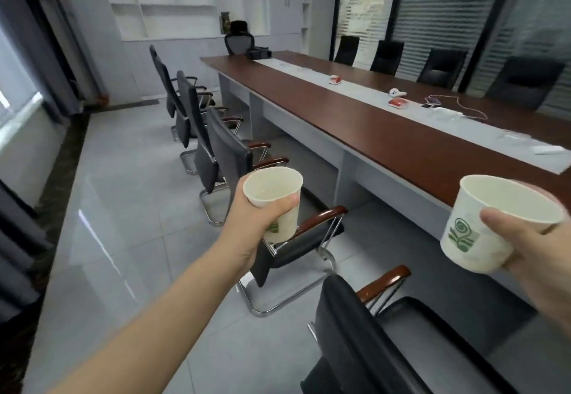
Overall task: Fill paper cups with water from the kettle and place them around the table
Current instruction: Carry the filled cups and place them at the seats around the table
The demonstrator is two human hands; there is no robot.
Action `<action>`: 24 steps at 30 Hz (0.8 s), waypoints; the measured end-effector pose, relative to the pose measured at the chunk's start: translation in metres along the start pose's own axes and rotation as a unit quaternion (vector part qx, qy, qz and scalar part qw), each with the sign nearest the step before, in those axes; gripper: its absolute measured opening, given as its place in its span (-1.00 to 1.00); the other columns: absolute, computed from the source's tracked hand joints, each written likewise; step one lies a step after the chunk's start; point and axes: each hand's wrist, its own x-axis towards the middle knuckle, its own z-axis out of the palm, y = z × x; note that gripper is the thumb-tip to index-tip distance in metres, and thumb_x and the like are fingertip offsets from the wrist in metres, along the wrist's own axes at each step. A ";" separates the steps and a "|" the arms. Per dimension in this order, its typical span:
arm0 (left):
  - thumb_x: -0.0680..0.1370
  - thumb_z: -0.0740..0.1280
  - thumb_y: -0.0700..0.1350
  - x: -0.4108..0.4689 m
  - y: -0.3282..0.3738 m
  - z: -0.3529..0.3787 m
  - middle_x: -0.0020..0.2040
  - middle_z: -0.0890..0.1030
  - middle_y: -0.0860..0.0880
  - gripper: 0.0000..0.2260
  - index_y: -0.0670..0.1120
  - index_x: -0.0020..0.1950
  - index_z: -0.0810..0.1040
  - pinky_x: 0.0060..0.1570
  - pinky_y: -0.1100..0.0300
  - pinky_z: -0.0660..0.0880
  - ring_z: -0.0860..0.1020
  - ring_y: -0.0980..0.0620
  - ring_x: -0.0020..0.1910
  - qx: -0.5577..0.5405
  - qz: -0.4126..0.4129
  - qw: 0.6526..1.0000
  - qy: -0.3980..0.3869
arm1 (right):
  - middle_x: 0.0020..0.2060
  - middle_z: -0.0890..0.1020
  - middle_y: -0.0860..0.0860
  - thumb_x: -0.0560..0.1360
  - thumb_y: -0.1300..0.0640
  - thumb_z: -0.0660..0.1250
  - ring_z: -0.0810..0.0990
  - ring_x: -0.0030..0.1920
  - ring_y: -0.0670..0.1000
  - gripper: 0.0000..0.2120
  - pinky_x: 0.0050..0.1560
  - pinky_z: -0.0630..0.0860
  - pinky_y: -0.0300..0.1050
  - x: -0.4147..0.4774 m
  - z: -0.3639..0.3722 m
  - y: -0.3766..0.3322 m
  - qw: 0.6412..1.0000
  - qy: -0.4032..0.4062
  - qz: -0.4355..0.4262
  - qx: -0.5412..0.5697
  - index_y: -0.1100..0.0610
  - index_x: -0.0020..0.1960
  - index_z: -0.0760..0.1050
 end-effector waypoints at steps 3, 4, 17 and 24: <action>0.13 0.53 -0.05 0.046 -0.012 0.000 0.02 0.58 0.11 -0.42 0.14 0.09 0.41 -0.03 0.20 0.45 0.54 0.17 -0.01 -0.007 0.001 0.999 -0.042 | -0.07 0.68 -0.15 -0.24 -0.39 0.58 0.67 -0.07 -0.14 -0.09 -0.12 0.60 -0.08 0.018 0.017 0.013 0.999 0.030 0.015 -0.022 -0.16 0.08 0.50; 0.17 0.50 -0.07 0.062 -0.016 0.000 0.02 0.57 0.11 -0.45 0.14 0.09 0.40 -0.05 0.22 0.45 0.53 0.17 -0.01 -0.009 0.002 0.998 -0.059 | -0.07 0.69 -0.15 -0.25 -0.39 0.58 0.67 -0.06 -0.13 -0.07 -0.10 0.60 -0.07 0.024 0.023 0.018 0.999 0.040 0.015 -0.020 -0.14 0.08 0.50; 0.08 0.54 0.06 0.254 -0.044 0.042 0.11 0.54 0.04 -0.34 0.13 0.13 0.38 0.13 0.12 0.50 0.53 0.08 0.12 -0.006 -0.016 0.945 -0.325 | -0.04 0.62 -0.06 0.14 0.18 0.54 0.62 -0.03 -0.10 -0.44 -0.17 0.59 -0.27 0.104 0.102 0.066 0.966 0.256 0.015 -0.030 -0.08 0.07 0.44; 0.06 0.51 0.13 0.298 -0.070 0.099 0.08 0.55 0.10 -0.33 0.16 0.13 0.39 -0.04 0.23 0.51 0.53 0.09 0.10 -0.033 -0.060 0.908 -0.413 | -0.07 0.66 -0.18 -0.27 -0.36 0.60 0.60 0.08 -0.04 -0.08 0.03 0.60 -0.08 0.135 0.102 0.085 0.936 0.346 0.024 -0.066 -0.17 0.05 0.47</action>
